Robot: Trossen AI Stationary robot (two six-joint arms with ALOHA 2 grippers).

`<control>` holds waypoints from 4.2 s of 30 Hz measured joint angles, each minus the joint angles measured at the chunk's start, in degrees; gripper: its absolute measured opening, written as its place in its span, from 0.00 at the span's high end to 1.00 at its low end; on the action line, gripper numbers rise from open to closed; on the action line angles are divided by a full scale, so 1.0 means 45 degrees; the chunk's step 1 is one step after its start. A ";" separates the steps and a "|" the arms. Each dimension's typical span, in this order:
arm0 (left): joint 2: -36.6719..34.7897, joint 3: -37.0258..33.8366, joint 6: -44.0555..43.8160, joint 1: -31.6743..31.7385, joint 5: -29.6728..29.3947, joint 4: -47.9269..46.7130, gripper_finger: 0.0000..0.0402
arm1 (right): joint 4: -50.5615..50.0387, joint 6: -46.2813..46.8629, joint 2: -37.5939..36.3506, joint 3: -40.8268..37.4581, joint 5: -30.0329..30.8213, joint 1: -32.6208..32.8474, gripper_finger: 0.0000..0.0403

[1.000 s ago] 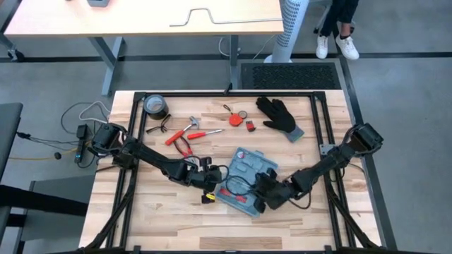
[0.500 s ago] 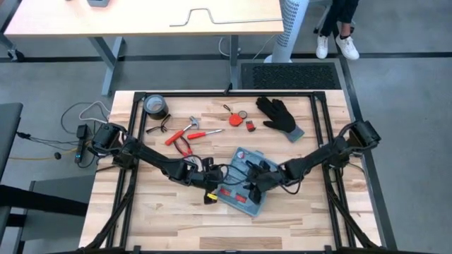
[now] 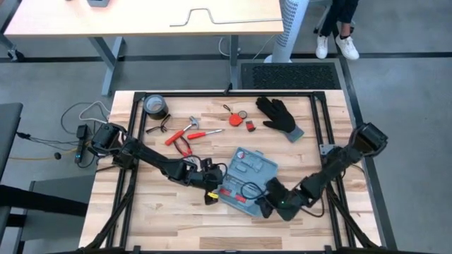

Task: Prefit tool cases
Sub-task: Remove the transparent screwdriver from the gray prefit tool case

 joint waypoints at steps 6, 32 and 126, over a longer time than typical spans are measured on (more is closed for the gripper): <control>0.0044 -0.0502 -0.0771 -0.0072 -0.0319 -0.0841 1.00 | -0.0058 0.3581 0.0475 -0.0263 0.1104 0.1103 0.93; 0.1749 -0.0405 -0.2196 -0.0544 0.2280 0.2648 1.00 | -0.4058 0.2824 -0.0494 -0.0362 -0.0218 -0.0208 0.99; 0.1841 -0.0459 0.0495 0.1173 0.2160 0.2211 1.00 | -0.0266 -0.4727 -0.0302 -0.1196 -0.3961 -0.5876 1.00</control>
